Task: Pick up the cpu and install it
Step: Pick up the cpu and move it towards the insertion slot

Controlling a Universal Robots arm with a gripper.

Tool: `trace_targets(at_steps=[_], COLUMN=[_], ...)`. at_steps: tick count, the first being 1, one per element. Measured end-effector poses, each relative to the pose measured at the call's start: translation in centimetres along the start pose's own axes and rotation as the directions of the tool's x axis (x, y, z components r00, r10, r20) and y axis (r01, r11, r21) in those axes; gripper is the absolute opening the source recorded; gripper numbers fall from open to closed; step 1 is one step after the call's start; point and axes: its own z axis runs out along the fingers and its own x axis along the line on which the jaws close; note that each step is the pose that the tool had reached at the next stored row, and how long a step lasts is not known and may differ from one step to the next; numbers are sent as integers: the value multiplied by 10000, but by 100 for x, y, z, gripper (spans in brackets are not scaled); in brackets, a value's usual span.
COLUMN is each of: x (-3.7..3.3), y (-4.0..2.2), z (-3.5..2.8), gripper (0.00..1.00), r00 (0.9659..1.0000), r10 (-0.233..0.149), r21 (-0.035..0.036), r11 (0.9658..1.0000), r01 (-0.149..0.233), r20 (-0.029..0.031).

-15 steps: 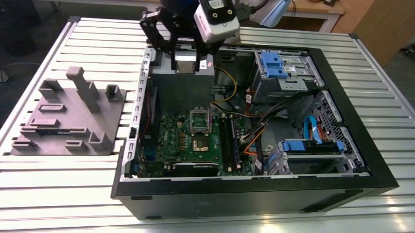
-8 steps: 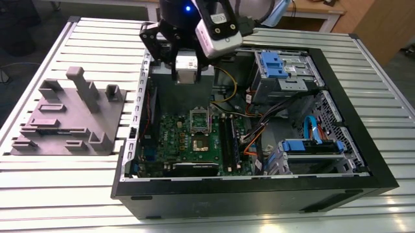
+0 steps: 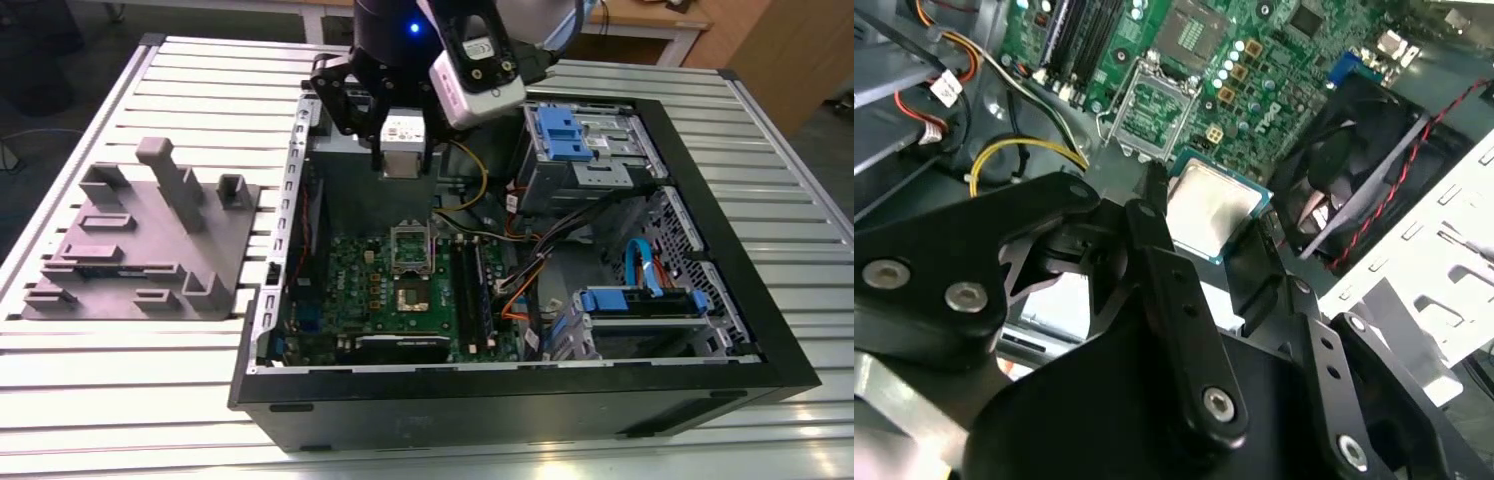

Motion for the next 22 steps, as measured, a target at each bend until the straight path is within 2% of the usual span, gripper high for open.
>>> trace_targets(at_steps=[14, 20, 22], x=[-4, -174, -183], y=[0, 4, 4], z=[2, 9, 10], gripper=[47, 47, 47], r00=[10000, 10000, 10000], r10=[-1, 2, 3], r21=[0, 0, 1], r11=[10000, 10000, 10000], r01=[1, -2, -3], r20=[0, -27, -27])
